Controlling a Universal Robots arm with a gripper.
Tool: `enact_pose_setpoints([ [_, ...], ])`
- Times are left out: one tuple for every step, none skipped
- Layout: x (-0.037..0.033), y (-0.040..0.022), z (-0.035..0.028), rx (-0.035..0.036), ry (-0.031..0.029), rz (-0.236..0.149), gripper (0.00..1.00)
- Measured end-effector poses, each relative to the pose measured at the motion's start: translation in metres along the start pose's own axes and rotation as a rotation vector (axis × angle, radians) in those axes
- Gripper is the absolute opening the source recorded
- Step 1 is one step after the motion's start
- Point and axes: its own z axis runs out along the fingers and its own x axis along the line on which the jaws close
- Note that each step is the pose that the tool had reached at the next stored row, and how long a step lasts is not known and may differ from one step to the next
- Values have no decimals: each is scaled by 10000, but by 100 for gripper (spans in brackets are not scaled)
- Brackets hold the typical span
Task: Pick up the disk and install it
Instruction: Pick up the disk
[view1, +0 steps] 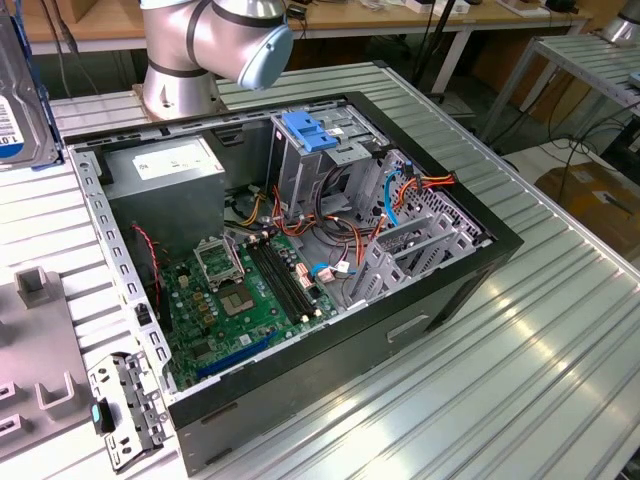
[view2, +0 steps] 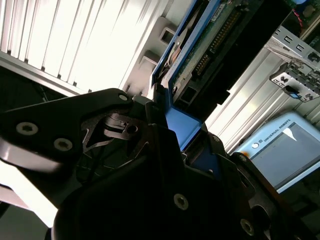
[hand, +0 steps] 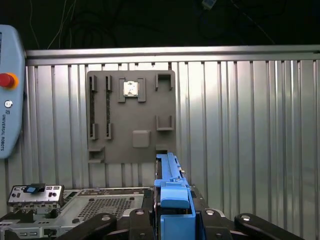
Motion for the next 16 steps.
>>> enact_pose_setpoints([
  [-1, -30, 0, 0, 0, 0, 37],
  [-2, -57, 1, 1, -1, -1, 37],
  [-3, -90, 1, 1, -1, 0, 37],
  [-4, -120, 0, 0, 0, 0, 37],
  [-6, -165, 0, 0, 0, 0, 37],
  [-7, -192, 0, 0, 0, 0, 37],
  [-7, -207, 0, 0, 0, 0, 37],
  [-8, -228, 0, 0, 0, 0, 37],
  [-9, -257, 0, 0, 0, 0, 37],
  [-10, -277, 1, 0, 0, 0, 37],
  [-10, -293, 0, 0, 0, 0, 37],
  [-11, -322, 0, 0, 0, 0, 37],
  [-12, -347, 1, 0, 0, -1, 37],
  [-13, -370, 0, -1, 0, 0, 37],
  [-13, -388, 0, -2, 0, 0, 37],
  [-14, -403, 0, -2, 0, 0, 37],
])
